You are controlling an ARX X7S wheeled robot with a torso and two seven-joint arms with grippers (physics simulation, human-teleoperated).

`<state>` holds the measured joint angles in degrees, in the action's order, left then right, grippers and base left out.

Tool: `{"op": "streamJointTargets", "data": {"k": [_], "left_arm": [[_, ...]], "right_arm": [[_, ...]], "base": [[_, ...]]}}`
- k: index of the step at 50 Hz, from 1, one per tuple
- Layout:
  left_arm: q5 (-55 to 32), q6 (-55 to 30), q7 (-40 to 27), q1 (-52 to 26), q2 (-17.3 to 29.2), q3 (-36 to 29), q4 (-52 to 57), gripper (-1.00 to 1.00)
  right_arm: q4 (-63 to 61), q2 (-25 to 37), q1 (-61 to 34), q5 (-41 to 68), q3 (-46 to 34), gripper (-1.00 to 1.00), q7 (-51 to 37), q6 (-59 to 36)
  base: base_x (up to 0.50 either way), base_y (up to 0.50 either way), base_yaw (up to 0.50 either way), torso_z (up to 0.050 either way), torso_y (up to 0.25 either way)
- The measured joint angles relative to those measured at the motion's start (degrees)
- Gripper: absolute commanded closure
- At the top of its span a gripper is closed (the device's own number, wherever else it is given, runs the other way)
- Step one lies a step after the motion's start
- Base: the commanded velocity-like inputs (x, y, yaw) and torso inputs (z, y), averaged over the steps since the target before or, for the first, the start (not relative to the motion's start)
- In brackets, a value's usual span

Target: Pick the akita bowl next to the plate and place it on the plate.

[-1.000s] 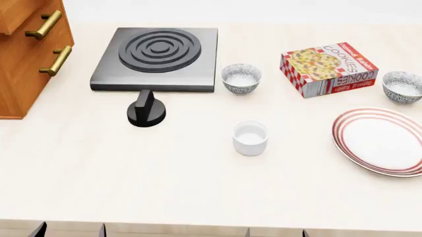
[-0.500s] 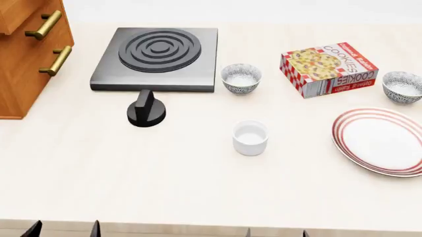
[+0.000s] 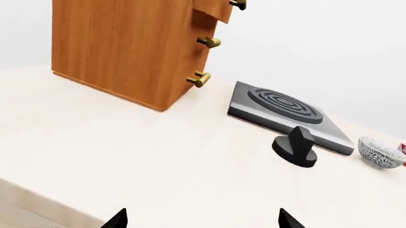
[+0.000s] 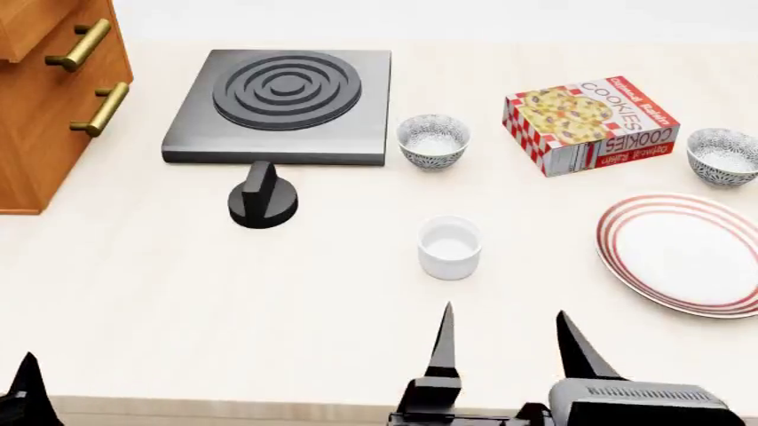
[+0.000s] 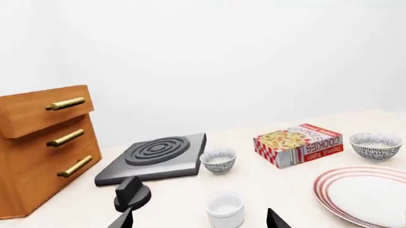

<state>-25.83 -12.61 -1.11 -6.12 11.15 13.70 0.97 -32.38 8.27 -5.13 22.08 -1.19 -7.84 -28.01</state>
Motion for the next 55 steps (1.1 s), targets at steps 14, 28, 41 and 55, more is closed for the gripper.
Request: {"op": "streamJointTargets", "data": {"k": [14, 28, 41, 55], "left_arm": [[-1.4, 1.4, 0.4, -0.8, 0.5, 1.6, -2.5, -1.00], [-1.8, 1.9, 0.3, -1.1, 0.8, 1.8, -3.3, -1.00], [-2.0, 2.1, -0.1, -1.2, 0.9, 1.5, -3.7, -1.00], [-2.2, 2.1, -0.4, -1.1, 1.2, 1.2, -3.6, -1.00]], "right_arm": [[-9.0, 2.1, -7.4, 5.3, 1.3, -1.00, -2.6, -8.6], [-10.3, 3.1, -9.4, 7.0, 1.5, -1.00, -3.3, -10.2], [-10.1, 3.5, -9.9, 8.1, 1.7, -1.00, -3.9, -10.7], [-10.0, 4.0, -10.0, 9.0, 1.9, -1.00, -4.6, -11.1]], "base": [[0.00, 0.00, 0.00, 0.000, 0.000], [0.00, -0.21, 0.00, 0.000, 0.000], [0.00, -0.33, 0.00, 0.000, 0.000], [0.00, -0.32, 0.00, 0.000, 0.000]]}}
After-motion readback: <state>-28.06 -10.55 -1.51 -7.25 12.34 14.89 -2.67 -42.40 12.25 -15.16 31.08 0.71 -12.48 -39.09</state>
